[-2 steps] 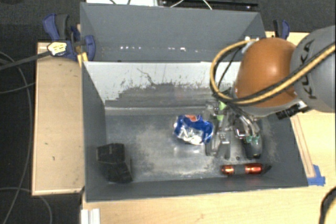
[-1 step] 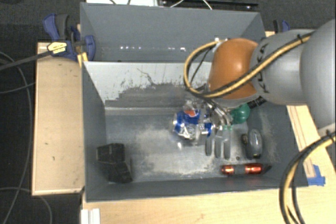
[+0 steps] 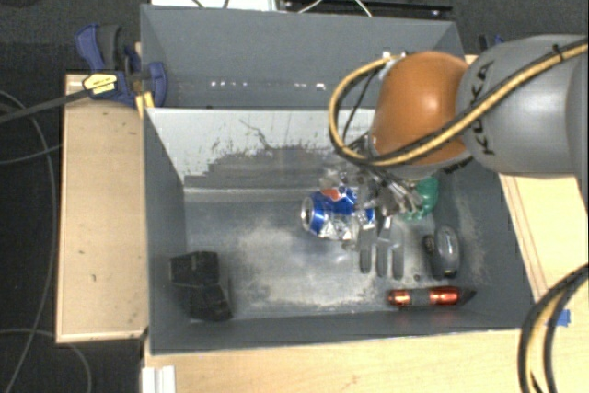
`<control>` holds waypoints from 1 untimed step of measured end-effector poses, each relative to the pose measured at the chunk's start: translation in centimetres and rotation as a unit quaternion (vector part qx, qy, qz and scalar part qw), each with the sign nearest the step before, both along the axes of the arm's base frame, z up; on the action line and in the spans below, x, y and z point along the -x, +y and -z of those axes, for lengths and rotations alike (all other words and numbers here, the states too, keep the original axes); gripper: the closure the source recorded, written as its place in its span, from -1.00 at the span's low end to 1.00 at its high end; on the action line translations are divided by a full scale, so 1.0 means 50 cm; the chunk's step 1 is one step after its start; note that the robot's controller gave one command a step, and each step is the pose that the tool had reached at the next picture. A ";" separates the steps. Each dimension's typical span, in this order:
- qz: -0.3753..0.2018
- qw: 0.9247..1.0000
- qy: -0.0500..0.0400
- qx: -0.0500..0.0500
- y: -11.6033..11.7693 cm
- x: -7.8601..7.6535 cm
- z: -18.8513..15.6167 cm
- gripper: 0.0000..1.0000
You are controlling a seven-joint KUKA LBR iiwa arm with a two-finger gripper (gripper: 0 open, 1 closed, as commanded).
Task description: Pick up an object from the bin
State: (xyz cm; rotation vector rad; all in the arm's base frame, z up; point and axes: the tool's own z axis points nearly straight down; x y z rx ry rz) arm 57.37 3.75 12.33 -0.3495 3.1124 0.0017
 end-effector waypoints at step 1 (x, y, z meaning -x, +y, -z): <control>0.061 0.998 0.007 0.000 -0.023 -0.025 0.108 -1.00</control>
Offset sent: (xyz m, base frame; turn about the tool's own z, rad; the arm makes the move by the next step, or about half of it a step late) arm 0.0147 -0.0083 -0.0533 0.0829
